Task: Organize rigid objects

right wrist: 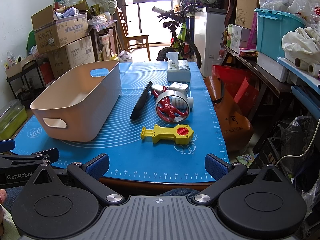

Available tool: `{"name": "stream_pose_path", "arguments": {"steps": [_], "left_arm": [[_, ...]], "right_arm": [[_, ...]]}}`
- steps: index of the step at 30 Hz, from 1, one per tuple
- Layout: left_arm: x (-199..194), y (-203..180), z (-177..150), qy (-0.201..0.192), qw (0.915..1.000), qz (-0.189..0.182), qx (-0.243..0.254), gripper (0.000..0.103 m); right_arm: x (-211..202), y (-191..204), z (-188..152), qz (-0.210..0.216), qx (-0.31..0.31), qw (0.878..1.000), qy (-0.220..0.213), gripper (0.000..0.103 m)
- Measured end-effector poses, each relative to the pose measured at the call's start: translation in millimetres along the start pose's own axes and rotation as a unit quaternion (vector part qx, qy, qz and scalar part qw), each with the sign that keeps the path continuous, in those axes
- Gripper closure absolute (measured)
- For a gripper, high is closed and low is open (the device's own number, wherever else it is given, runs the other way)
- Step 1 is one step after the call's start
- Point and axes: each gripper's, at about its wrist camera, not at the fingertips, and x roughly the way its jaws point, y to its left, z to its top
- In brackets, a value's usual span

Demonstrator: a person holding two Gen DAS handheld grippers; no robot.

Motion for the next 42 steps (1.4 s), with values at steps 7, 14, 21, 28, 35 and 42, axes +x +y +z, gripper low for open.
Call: {"name": "stream_pose_path", "arguments": {"steps": [7,14,21,28,35,42], "left_arm": [[0.0,0.0,0.0,0.000,1.0000,0.000,0.000,0.000],[0.0,0.0,0.0,0.000,1.0000,-0.001,-0.001,0.000],[0.0,0.0,0.0,0.000,1.0000,-0.001,-0.001,0.000],[0.0,0.0,0.1,0.000,1.0000,-0.001,-0.001,0.000],[-0.2,-0.3,0.0,-0.001,1.0000,-0.001,0.000,0.000],[-0.8,1.1,5.1,0.004,1.0000,-0.004,-0.005,0.000]], "right_arm": [[0.1,0.3,-0.2,0.000,0.000,1.000,0.000,0.002],[0.1,0.4,-0.3,0.000,0.000,1.000,0.000,0.002],[0.2,0.5,-0.2,-0.001,0.000,1.000,0.001,0.002],[0.2,0.6,-0.1,-0.001,0.000,1.000,0.001,0.002],[0.5,1.7,-0.2,-0.001,0.001,1.000,0.000,0.002],[-1.2,2.7,2.7,-0.005,-0.003,1.000,-0.001,0.003]]}}
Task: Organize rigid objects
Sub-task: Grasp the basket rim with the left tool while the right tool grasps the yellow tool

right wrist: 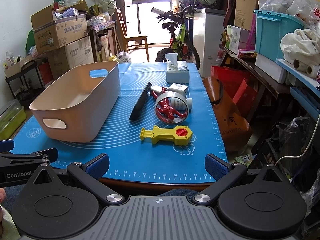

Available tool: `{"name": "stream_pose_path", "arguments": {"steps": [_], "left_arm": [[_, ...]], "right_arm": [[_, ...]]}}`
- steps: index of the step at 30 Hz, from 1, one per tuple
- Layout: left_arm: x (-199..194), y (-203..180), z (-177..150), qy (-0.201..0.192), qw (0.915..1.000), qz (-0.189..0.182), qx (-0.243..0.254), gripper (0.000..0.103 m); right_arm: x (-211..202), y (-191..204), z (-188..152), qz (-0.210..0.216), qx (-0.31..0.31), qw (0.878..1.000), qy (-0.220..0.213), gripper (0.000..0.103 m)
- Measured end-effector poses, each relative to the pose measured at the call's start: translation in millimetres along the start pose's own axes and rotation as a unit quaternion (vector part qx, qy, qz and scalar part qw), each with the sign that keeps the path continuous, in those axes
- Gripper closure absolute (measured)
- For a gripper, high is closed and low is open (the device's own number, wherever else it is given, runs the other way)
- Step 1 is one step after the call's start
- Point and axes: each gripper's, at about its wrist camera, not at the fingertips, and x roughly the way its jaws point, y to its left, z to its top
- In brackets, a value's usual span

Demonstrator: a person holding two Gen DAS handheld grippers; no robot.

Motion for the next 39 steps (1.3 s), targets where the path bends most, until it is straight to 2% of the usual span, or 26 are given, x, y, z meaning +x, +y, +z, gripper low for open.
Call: {"name": "stream_pose_path", "arguments": {"steps": [3,8,19,24,28,34,36,39], "left_arm": [[4,5,6,0.006,0.9999,-0.005,-0.006,0.000],[4,18,26,-0.004,0.9999,0.011,0.012,0.000],[16,74,106,-0.012,0.9983,0.048,-0.033,0.000],[28,100,134,-0.006,0.9959,0.072,-0.053,0.000],[52,119,146,0.039,0.9938,0.071,-0.075,0.000],[91,128,153,0.069,0.9930,0.083,-0.046,0.000],[106,132,152,0.082,0.9930,0.072,-0.044,0.000],[129,142,149,0.100,0.9914,0.053,-0.065,0.001]], "right_arm": [[-3,0,6,0.002,0.003,1.000,0.000,0.002],[-11,-1,21,0.011,0.016,1.000,-0.017,0.002],[11,-9,83,0.000,0.050,0.998,-0.038,0.002],[41,-11,94,-0.009,0.056,0.998,-0.018,0.002],[63,-9,92,-0.027,0.042,0.999,0.005,0.003],[105,-16,83,-0.044,0.054,0.996,0.055,0.002],[117,-16,78,-0.051,0.052,0.995,0.064,0.002],[137,-16,71,-0.056,0.043,0.994,0.084,0.003]]}}
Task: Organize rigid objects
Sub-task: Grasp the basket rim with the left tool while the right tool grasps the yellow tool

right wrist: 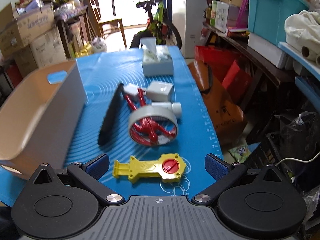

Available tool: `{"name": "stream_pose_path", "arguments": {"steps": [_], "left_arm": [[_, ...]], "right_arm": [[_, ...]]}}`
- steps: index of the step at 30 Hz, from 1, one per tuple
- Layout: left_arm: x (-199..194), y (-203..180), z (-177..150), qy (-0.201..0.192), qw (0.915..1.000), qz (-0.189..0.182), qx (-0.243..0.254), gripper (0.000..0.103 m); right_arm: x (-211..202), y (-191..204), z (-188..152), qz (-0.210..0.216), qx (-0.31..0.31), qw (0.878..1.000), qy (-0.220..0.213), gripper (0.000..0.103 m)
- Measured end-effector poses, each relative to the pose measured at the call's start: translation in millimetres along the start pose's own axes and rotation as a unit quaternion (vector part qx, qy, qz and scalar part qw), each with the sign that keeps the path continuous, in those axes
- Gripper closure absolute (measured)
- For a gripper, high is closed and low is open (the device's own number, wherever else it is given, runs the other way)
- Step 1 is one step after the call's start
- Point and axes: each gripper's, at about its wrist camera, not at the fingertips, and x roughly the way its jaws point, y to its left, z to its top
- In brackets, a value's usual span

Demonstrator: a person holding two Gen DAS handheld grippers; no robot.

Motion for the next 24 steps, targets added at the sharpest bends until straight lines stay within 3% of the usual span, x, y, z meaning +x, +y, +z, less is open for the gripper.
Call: {"name": "stream_pose_path", "arguments": {"steps": [2,3,4,11,18,24], "left_arm": [[14,4,2,0.015,0.9998,-0.009,-0.007,0.005],[21,5,3,0.024,0.9996,-0.012,-0.009,0.019],[28,7,4,0.038,0.9991,-0.015,-0.010,0.023],[57,14,4,0.065,0.9975,-0.026,0.005,0.031],[75,15,-1,0.092,0.9945,-0.044,0.025,0.050],[77,9,-1,0.096,0.9929,-0.062,0.032,0.069]], "right_arm": [[11,3,-2,-0.004,-0.004,1.000,0.014,0.003],[16,4,-3,-0.008,-0.005,1.000,0.019,0.003],[20,4,-4,-0.012,-0.003,1.000,0.022,0.003],[51,4,-8,0.002,0.024,0.998,0.058,0.003],[66,21,-4,-0.027,-0.006,0.998,0.060,0.002],[60,3,2,-0.036,0.009,0.998,0.058,0.002]]}}
